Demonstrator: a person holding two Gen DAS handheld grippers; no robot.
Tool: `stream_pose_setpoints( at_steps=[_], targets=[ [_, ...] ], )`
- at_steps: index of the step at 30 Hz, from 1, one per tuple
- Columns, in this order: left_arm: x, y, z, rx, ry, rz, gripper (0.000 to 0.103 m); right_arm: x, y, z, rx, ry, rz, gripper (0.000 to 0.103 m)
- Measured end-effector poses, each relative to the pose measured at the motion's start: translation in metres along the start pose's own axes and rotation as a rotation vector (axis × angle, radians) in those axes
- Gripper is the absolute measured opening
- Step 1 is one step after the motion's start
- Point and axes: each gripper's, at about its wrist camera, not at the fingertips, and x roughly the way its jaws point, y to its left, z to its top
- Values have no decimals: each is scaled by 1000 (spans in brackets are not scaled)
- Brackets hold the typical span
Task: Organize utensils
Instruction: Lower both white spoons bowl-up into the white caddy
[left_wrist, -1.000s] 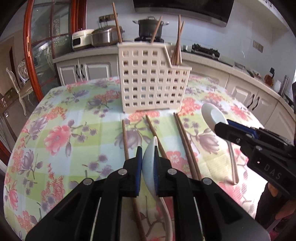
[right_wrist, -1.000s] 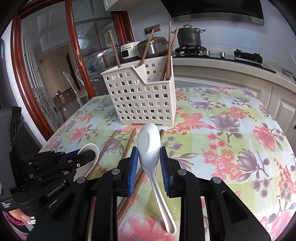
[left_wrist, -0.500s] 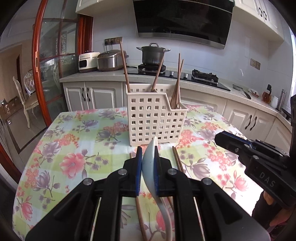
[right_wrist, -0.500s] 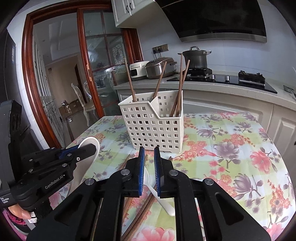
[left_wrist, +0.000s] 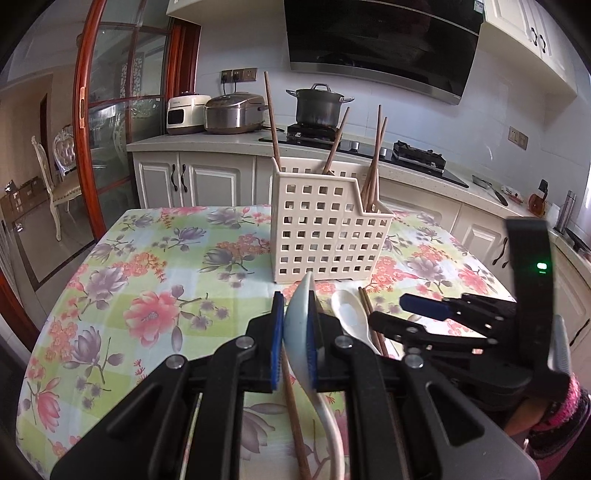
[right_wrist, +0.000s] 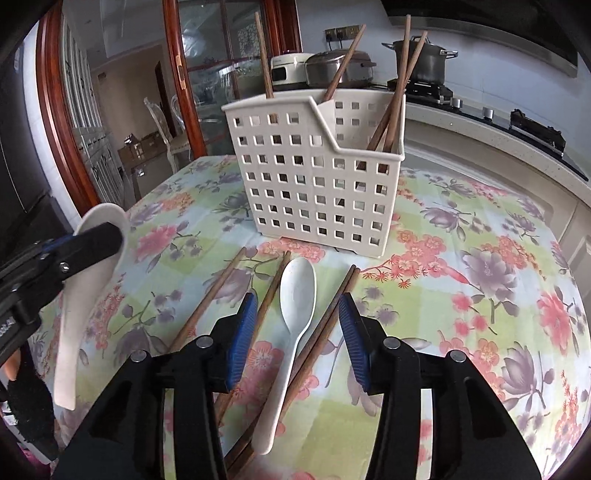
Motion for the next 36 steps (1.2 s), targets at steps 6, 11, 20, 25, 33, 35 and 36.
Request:
stream_pose_setpoints(
  at_steps=[6, 11, 20, 25, 33, 35, 36],
  targets=[
    [18, 7, 1, -15, 20, -6, 11, 35, 0, 15, -44, 71, 17, 44],
    [29, 9, 4, -17, 30, -2, 11, 59, 0, 22, -67, 122, 28, 36],
    [37, 12, 4, -23, 40, 5, 11, 62, -7, 22, -31, 109, 25, 11],
    [34, 10, 9, -25, 24, 0, 11, 31, -8, 28, -5, 17, 43, 11],
    [24, 0, 41, -5, -56, 4, 11, -14, -13, 52, 4, -173, 15, 11],
    [24, -2, 49, -1, -70, 4, 11, -19, -15, 58, 10, -194, 7, 11],
    [24, -3, 55, -1, -78, 3, 11, -21, -16, 61, 13, -204, 2, 11]
  ],
)
